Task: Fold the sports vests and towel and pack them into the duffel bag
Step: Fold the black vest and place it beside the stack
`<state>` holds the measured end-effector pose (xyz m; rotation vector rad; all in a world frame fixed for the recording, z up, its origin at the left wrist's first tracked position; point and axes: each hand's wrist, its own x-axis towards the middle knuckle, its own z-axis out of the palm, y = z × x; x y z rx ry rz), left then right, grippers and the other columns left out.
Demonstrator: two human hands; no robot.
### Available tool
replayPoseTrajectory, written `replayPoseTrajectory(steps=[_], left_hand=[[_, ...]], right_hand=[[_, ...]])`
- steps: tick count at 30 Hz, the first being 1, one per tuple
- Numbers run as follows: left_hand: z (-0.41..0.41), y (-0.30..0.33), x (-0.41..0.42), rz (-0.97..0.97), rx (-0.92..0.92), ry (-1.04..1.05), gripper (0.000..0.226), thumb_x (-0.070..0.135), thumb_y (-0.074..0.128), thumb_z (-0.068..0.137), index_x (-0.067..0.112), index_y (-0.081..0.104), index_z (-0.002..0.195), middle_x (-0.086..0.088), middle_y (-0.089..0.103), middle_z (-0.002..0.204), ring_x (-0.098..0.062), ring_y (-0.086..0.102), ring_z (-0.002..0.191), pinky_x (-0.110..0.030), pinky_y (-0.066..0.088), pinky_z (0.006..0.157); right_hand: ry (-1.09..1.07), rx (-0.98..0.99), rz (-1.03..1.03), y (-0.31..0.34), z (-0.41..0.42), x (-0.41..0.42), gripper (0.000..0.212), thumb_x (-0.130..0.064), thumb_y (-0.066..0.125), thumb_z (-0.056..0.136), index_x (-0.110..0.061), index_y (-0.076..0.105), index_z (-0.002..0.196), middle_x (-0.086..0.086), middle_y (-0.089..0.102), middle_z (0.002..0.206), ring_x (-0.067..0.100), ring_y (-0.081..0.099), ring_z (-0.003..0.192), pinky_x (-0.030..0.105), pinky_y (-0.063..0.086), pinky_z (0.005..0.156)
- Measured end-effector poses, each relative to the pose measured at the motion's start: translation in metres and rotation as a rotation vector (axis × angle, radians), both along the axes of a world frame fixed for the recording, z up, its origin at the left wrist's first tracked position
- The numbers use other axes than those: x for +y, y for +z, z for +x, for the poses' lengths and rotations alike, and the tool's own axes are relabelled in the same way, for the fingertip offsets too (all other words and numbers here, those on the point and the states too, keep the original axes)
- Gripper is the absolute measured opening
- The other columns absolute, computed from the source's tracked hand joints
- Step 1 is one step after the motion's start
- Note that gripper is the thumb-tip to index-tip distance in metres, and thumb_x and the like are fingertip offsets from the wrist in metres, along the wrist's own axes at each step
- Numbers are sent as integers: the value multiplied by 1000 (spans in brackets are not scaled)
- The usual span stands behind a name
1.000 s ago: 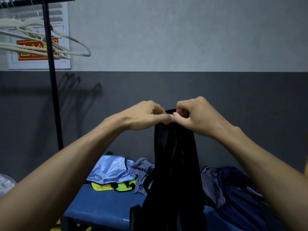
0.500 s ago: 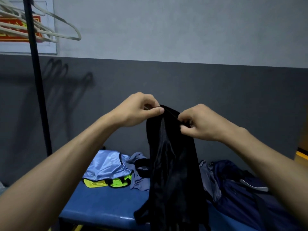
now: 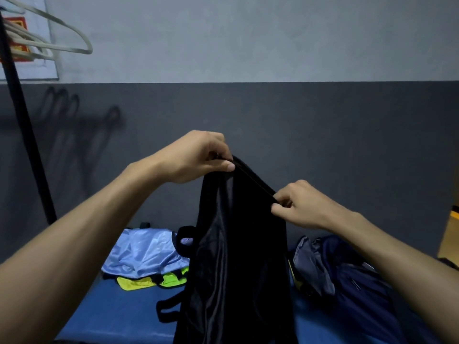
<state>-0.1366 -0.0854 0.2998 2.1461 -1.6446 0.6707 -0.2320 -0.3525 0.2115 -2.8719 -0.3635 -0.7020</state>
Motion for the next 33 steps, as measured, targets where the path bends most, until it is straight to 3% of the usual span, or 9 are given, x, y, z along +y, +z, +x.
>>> replayPoseTrajectory(steps=[3,7,11,14,17,20,26,30,33], left_hand=[[12,2,0,-22,-47,39,14,29,73,93,16,77,91,5,59,85,-12,59,73,-20,44,69],[27,-3,-2,-46,-60,59,12,30,72,93,18,77,91,4,59,85,-12,59,72,-29,47,70],[46,-9,3,-124,-43,87,15,32,69,93,19,76,90,4,58,85,-10,57,72,-15,42,67],[61,-10,10,-128,-62,119,15,32,70,93,18,75,89,5,60,85,-14,58,72,-19,44,67],[76,-13,17,-107,-102,167,12,27,73,91,15,76,87,6,59,84,-10,57,71,-12,40,66],[87,-17,21,-130,-146,218,10,23,76,90,14,76,87,5,60,84,-3,55,66,-9,37,65],[98,-25,26,-281,-117,291,12,22,76,91,10,77,89,3,65,87,-5,55,66,-12,37,65],[98,-33,31,-263,-52,273,10,22,76,90,12,76,88,2,65,86,2,57,70,-8,37,65],[96,-35,34,-253,-30,271,10,22,77,89,13,77,87,2,66,85,0,57,72,-9,38,65]], right_hand=[[-45,-4,-25,-8,11,-18,43,-27,58,87,-6,37,56,14,40,52,12,27,46,32,26,48],[-103,29,-72,-14,28,-36,41,-34,52,81,-9,36,54,4,35,48,17,31,45,34,29,48],[-192,86,-40,-29,45,-54,41,-26,58,84,-12,36,53,2,34,48,17,31,45,32,29,47],[-225,67,36,-32,52,-68,40,-23,58,83,-13,33,53,0,30,46,13,27,43,31,26,46],[-253,-36,72,-23,58,-85,34,-25,57,82,-11,47,52,-7,44,43,11,39,41,24,33,44],[-240,-67,-55,-13,63,-94,34,-34,55,85,-13,61,60,1,61,56,17,58,54,35,49,54],[-154,88,-332,-25,67,-106,52,-53,37,84,-9,46,58,10,54,58,27,54,59,42,47,59],[-166,77,-224,-34,64,-108,46,-38,56,91,-10,46,56,9,53,56,20,49,53,45,48,61],[-197,-21,20,-37,59,-106,29,-27,69,87,-11,67,63,-1,64,60,9,58,55,36,52,62]])
